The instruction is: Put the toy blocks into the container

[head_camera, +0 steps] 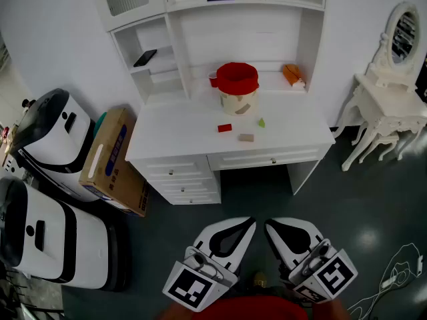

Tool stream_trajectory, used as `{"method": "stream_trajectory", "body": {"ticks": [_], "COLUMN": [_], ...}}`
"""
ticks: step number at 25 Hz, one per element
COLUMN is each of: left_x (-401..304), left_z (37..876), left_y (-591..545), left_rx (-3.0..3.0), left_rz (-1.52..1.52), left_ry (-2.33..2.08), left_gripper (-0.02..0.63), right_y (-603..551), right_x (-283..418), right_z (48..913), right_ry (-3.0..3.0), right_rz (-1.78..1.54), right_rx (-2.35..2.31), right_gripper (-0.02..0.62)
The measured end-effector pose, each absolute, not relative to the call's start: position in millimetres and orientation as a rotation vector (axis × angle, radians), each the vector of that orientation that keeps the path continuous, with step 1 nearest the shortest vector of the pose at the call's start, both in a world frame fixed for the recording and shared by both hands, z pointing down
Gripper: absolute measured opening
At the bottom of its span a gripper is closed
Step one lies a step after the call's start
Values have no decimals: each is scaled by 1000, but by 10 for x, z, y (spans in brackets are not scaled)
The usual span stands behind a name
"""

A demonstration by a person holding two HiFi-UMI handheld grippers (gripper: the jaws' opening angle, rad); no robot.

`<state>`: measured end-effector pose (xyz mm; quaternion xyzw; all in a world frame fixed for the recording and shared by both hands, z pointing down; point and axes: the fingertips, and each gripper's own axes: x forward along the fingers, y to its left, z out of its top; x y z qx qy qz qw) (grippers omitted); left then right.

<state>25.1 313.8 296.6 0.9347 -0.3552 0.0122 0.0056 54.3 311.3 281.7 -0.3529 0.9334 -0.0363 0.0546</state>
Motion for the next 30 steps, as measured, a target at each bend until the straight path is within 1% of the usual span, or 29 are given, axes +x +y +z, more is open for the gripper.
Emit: {"method": "stream_trajectory", "body": {"ticks": [17,30], "left_x": [221,-192], "left_z": [2998,2982], "left_y": [3072,2718], "left_rx": [2934,2930], "left_rz": [36,-3], "left_ry": [-1095,-1097], "left_gripper": [22,23], "right_y": [3063,2747], "right_x": [500,96], "right_z": [2855,2837], "right_ry": [2834,2833], "right_rz": [-92,-88], "right_rx": [-1089,-1115], "right_gripper": [9,11]}}
